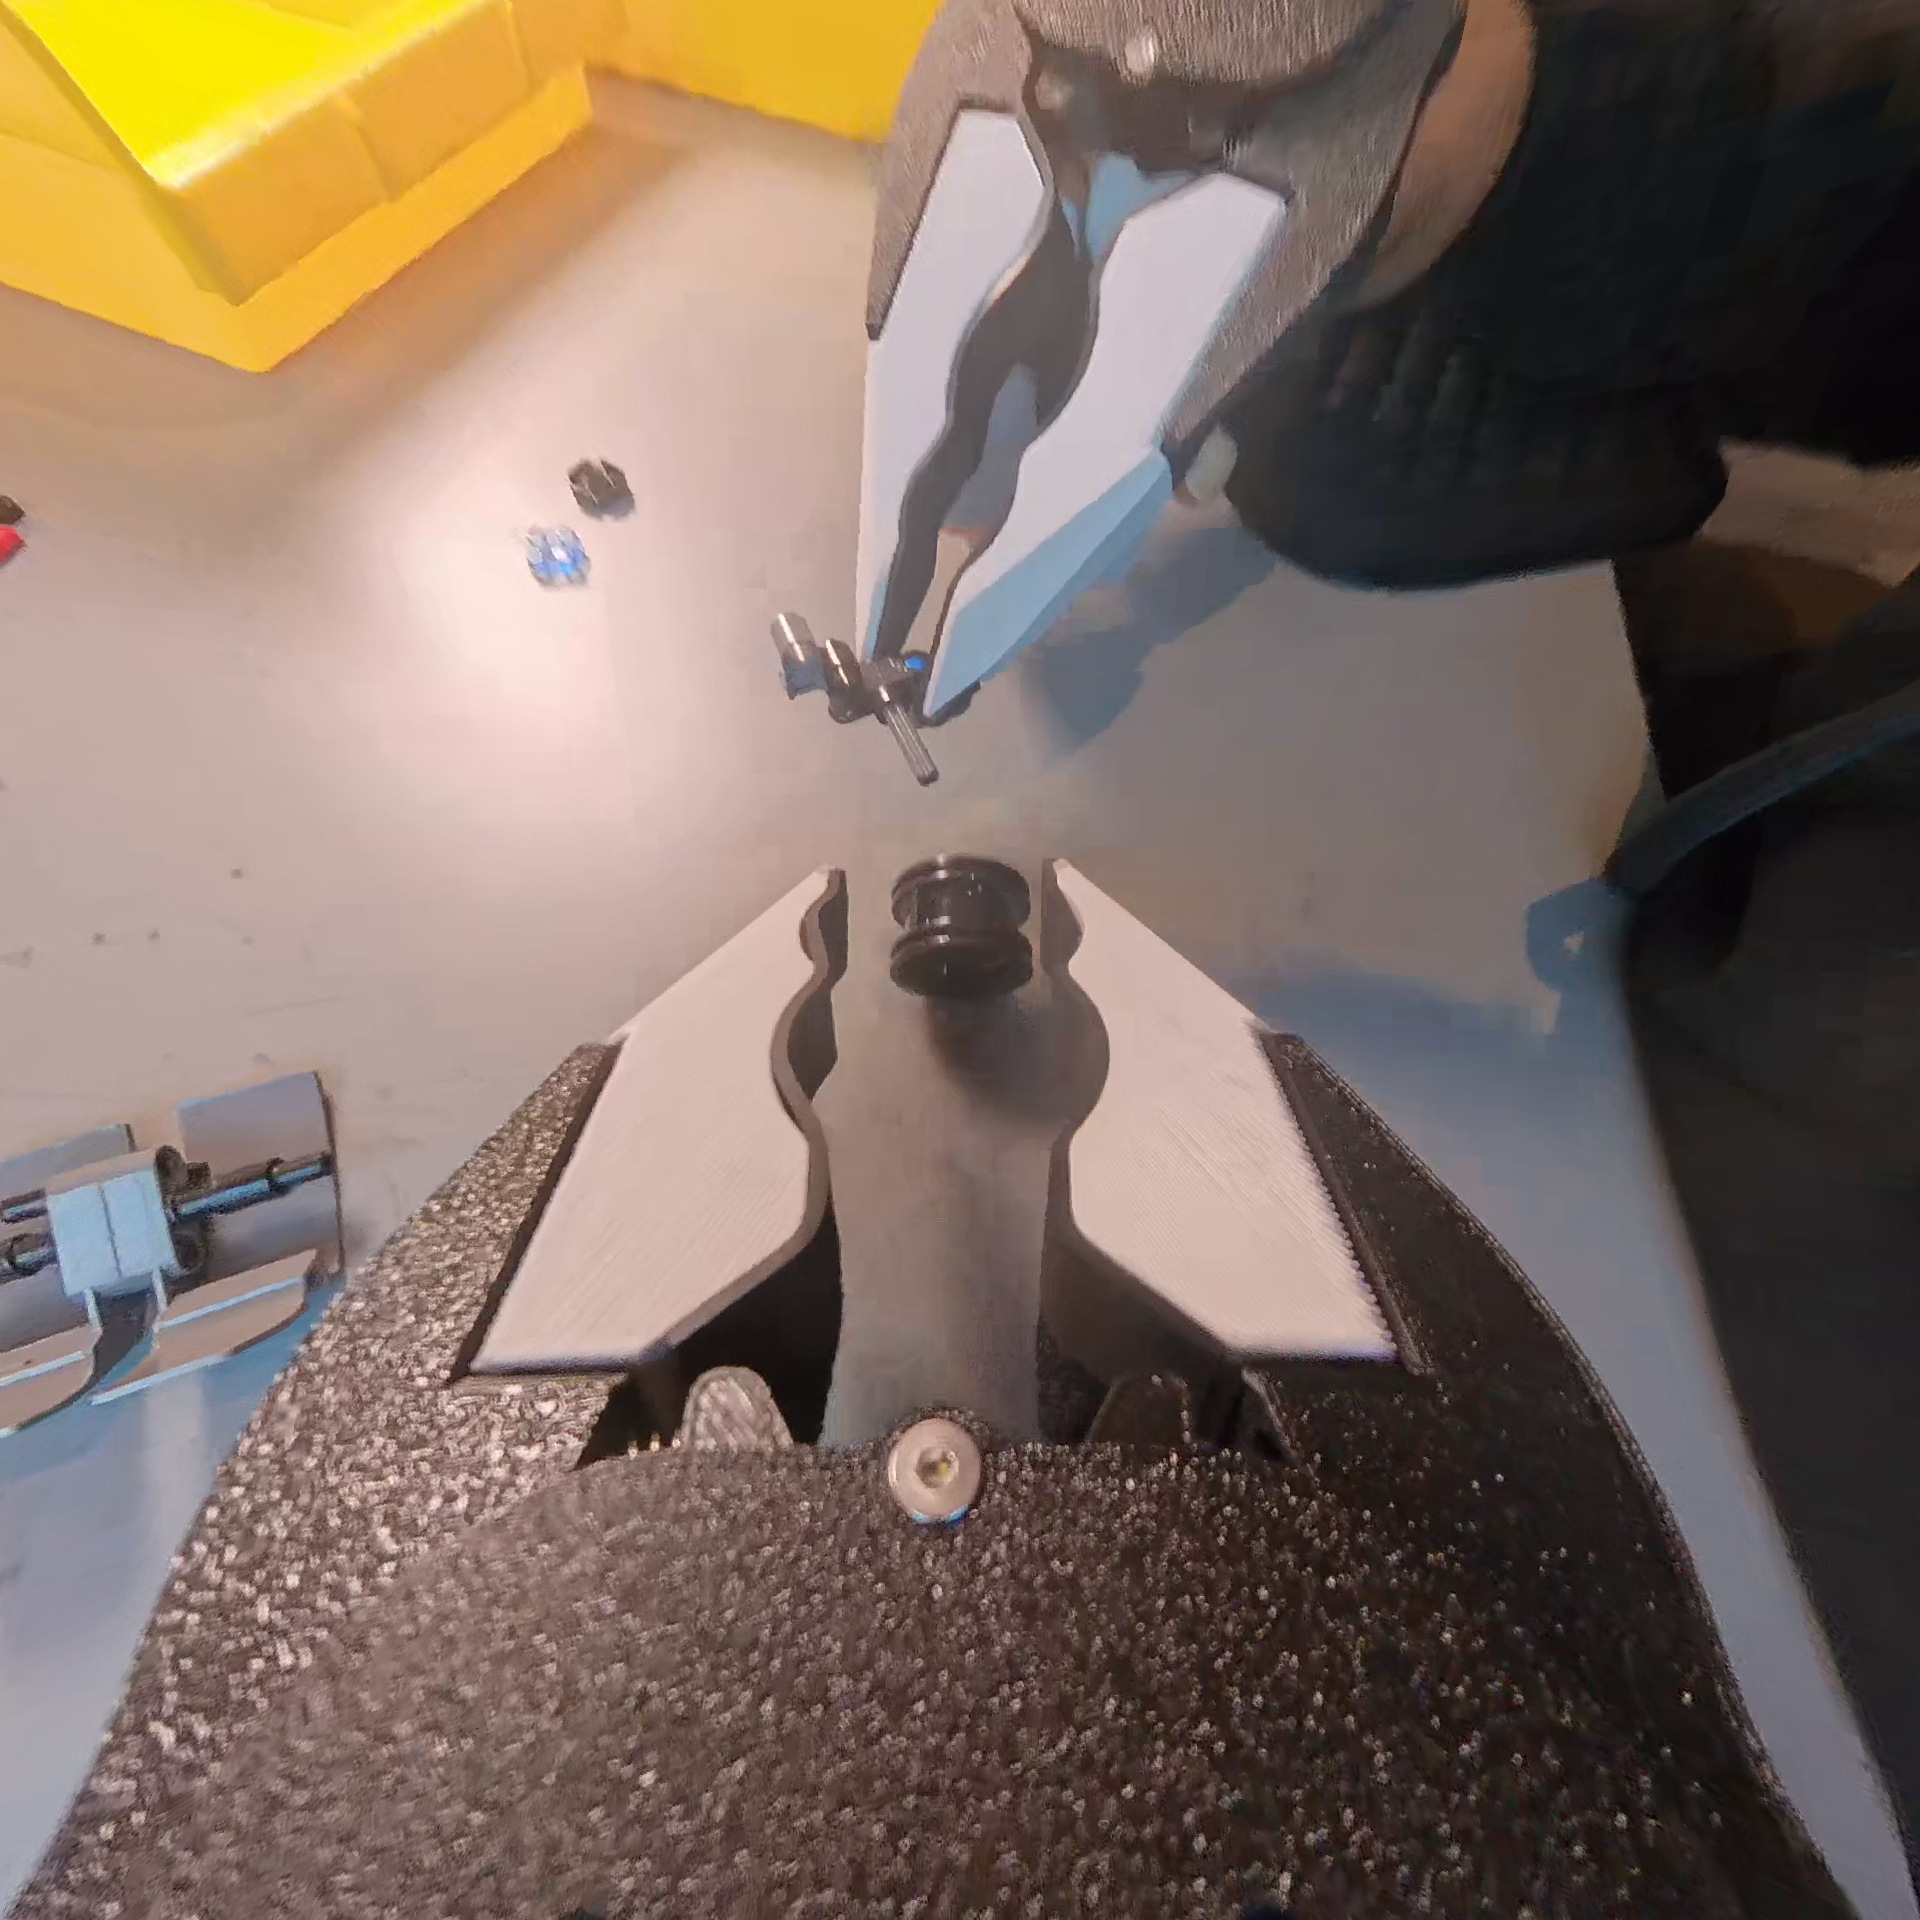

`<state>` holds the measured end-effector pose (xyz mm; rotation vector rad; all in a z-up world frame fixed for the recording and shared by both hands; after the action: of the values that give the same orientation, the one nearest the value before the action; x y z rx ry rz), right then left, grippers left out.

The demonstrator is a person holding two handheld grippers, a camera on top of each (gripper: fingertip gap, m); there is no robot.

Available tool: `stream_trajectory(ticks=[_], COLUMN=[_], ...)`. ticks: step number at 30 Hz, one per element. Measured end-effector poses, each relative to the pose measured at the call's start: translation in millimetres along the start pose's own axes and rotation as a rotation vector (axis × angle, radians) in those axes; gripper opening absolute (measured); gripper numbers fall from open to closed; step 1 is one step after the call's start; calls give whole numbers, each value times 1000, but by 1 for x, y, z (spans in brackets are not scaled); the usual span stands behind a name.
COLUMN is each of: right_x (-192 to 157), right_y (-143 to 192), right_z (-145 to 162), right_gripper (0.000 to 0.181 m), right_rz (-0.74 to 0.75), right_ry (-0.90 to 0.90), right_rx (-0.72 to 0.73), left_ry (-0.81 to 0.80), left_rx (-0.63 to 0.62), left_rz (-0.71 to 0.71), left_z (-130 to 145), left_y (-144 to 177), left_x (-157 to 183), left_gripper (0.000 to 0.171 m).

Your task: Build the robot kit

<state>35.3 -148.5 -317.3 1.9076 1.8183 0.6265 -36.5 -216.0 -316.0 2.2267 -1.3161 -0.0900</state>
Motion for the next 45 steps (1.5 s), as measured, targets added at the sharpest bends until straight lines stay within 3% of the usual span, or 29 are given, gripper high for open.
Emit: stream_trajectory(ticks=[4, 9, 20, 26, 32, 40, 45], right_x=[-3, -6, -6, -14, -19, -28, -33], right_y=[7, 11, 16, 35, 58, 63, 57], right_z=[-17, -24, -30, -44, -44, -43, -40], right_gripper=[11, 11, 11, 25, 27, 32, 23], right_rz=[14, 25, 80, -33, 38, 125, 132], right_ry=[-13, -12, 9, 80, 406, 688, 762], right_rx=[94, 111, 152, 341, 588, 652, 635], left_ry=[-27, -213, -230, -33, 126, 461, 522], left_rx=[135, 104, 126, 377, 522, 587, 602], left_rz=[-50, -205, -219, -11, 214, 549, 606], left_z=[-21, -30, -34, -42, -48, -45, -45], left_y=[3, 6, 5, 22, 28, 20, 18], left_x=[0, 0, 3, 1, 7, 15, 17], left_gripper=[29, 15, 4, 3, 3, 2, 2])
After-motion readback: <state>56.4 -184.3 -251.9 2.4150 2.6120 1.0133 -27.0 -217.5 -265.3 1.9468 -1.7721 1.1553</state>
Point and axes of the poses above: each gripper's, where its closed fingertips meet, y back along the fingers, z out of its underside, x = y × z across the jaws, the point moved 4 cm from there along y, back along the fingers, and after that the axes turned 13 degrees about z, right-handed, at the moved point
